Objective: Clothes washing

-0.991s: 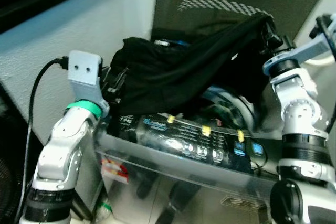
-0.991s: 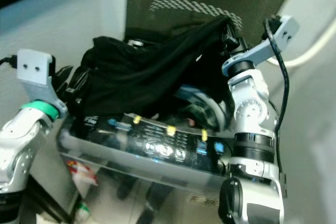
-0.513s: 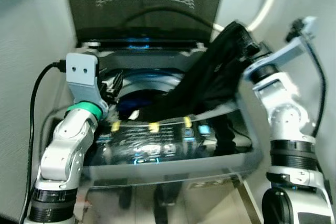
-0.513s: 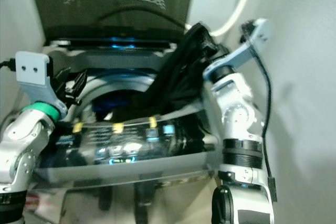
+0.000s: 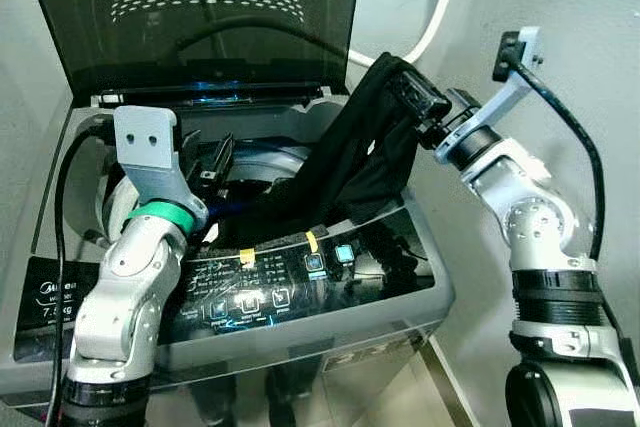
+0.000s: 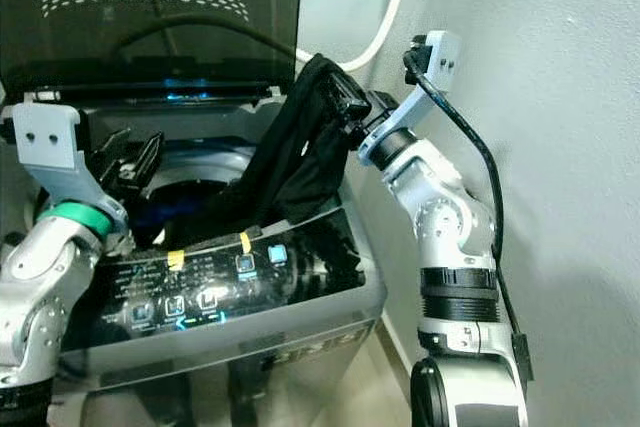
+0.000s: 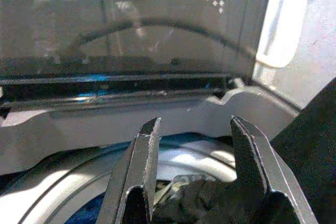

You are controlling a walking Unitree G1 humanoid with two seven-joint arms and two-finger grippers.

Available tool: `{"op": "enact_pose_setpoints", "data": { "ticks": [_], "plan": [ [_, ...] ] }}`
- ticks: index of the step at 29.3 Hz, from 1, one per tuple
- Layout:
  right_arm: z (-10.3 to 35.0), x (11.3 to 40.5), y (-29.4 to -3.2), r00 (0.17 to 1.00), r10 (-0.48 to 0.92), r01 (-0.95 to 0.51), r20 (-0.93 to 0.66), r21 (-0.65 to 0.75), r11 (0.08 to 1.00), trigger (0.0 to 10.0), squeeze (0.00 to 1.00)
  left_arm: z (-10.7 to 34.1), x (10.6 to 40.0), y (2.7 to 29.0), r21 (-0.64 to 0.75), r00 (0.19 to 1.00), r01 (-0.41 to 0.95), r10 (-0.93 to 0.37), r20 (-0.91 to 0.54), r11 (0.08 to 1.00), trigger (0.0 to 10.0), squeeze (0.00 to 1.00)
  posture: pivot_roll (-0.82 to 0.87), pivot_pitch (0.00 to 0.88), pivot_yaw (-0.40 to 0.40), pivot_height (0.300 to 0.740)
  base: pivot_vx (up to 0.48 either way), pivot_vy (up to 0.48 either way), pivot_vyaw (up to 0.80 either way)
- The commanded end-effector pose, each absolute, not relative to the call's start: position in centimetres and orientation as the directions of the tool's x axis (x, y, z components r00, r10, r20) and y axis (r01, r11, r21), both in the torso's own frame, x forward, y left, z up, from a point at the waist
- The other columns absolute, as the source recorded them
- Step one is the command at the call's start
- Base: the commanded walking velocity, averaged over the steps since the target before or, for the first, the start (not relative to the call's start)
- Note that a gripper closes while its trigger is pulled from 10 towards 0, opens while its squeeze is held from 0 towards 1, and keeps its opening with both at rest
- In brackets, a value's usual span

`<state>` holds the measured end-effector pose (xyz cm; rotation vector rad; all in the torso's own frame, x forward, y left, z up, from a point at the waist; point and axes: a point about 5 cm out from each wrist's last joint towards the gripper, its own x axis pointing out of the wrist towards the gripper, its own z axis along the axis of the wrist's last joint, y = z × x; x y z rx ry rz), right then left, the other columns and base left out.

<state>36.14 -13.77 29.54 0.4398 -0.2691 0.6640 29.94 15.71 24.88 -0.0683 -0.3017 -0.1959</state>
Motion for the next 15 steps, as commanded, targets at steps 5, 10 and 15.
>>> {"op": "enact_pose_setpoints", "data": {
  "ticks": [5,10,15],
  "plan": [
    [30.2,36.5,-11.8,0.702,0.644,-0.707,0.302,0.191,0.681,10.0,0.00,24.1,29.7,15.9,-0.047,0.949,0.175,-0.156,0.275,0.983,10.0,0.00,0.08,0.044,-0.071,0.740,0.000,0.000,0.00],
    [35.7,37.1,-12.3,0.666,0.560,-0.720,0.493,0.228,0.655,10.0,0.00,24.0,29.8,16.1,-0.013,0.953,0.157,-0.148,0.263,0.988,10.0,0.00,0.08,0.045,-0.078,0.740,0.000,0.000,0.00],
    [45.6,36.4,-18.6,0.596,0.122,-0.705,0.793,0.445,0.553,10.0,0.00,24.0,29.6,16.7,0.016,0.954,0.154,-0.153,0.256,0.988,10.0,0.00,0.08,0.042,-0.083,0.740,0.000,0.000,0.00]
  ]
}}
